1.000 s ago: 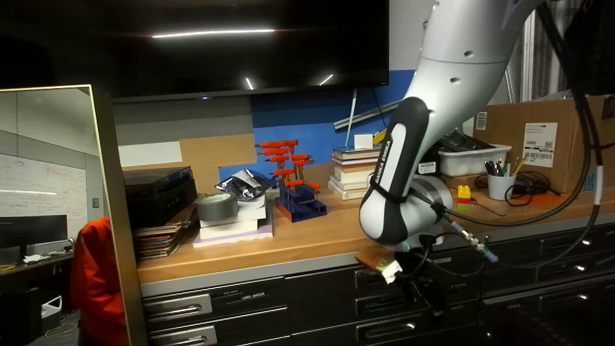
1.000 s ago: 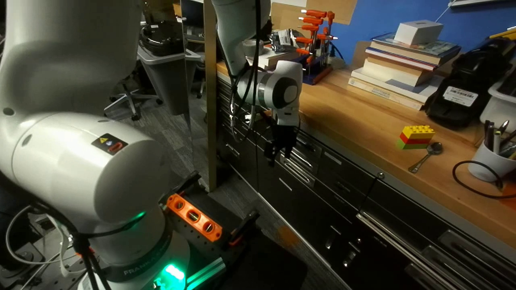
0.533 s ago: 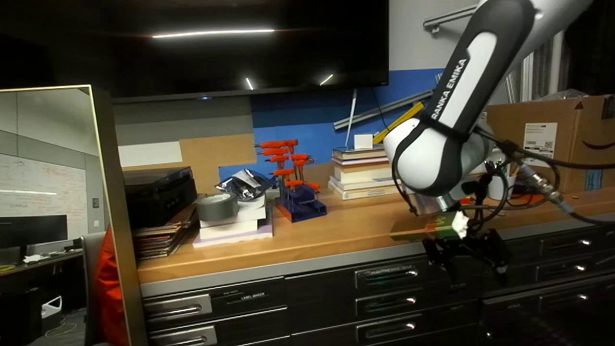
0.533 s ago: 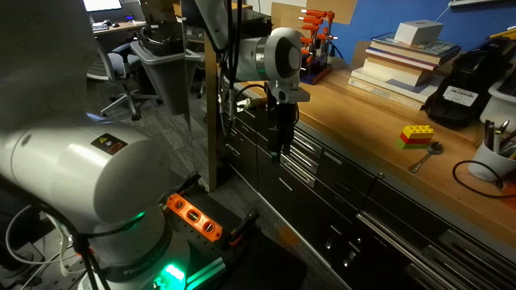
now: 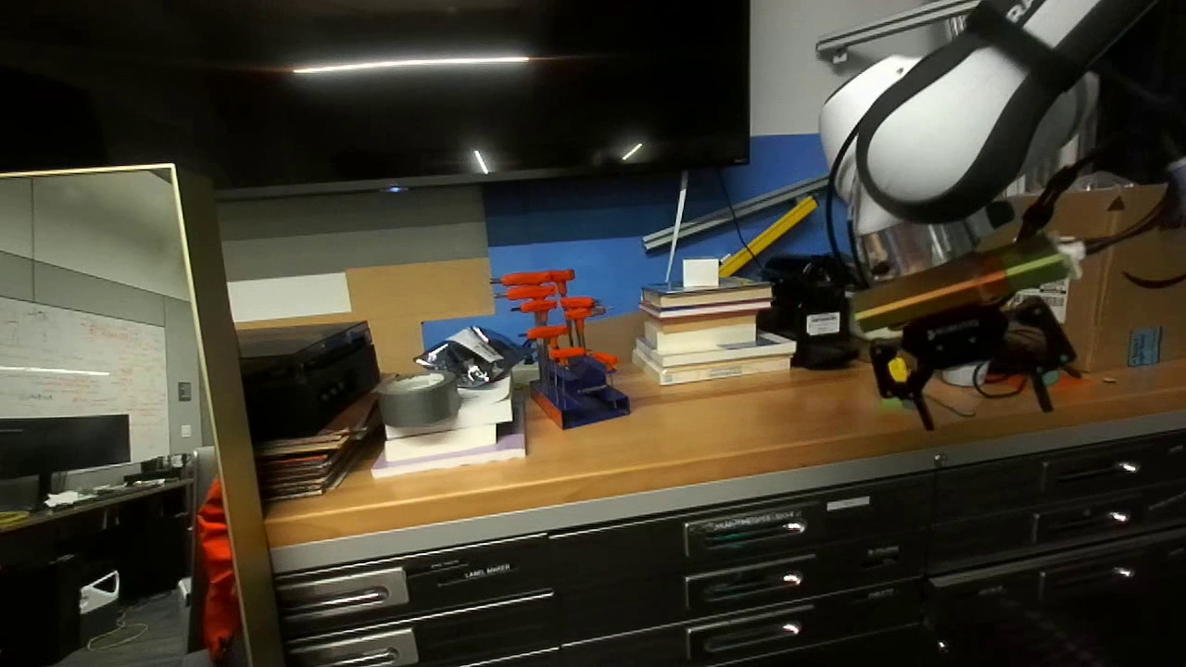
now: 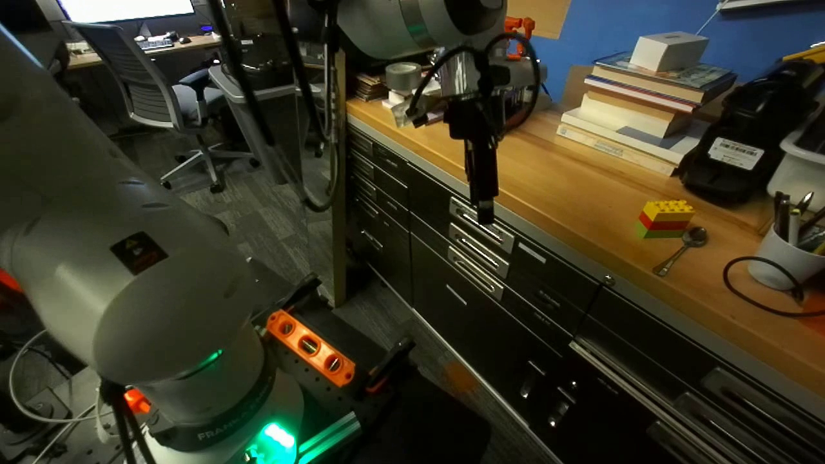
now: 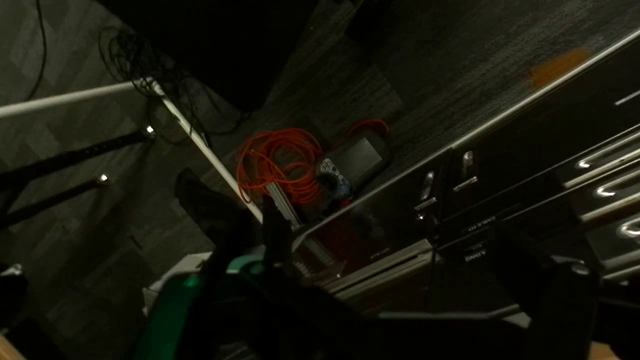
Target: Put the black objects in the drawer and close it
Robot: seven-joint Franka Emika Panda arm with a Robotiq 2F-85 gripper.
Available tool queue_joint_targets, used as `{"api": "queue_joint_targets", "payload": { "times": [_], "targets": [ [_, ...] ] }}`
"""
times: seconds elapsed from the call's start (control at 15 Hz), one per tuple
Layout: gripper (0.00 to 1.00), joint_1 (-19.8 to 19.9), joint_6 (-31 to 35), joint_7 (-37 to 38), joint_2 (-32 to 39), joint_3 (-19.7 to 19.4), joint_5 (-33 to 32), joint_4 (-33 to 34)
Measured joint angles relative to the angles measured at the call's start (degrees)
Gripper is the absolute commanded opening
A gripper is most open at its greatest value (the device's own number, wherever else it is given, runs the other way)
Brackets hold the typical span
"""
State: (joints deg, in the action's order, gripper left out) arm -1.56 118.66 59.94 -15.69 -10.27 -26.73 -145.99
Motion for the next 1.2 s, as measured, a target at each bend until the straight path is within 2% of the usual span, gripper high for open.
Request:
{"api": "queue_joint_targets", "payload": {
  "times": [0.33,0.53,0.73,0.93,1.2],
  "targets": [
    [1.00,2.4,-7.3,-18.1,-14.9,5.0,3.2,-0.6],
    [1.00,2.6,-10.1,-29.0,-22.9,6.2,5.0,-1.7],
    [1.00,3.9,-10.3,-40.9,-30.1,4.9,6.5,-3.7],
    [1.00,4.2,-10.3,-51.9,-35.8,2.0,9.2,-5.3],
    [1.00,4.2,-11.2,-62.0,-40.2,-0.6,13.7,-6.4]
  ]
}}
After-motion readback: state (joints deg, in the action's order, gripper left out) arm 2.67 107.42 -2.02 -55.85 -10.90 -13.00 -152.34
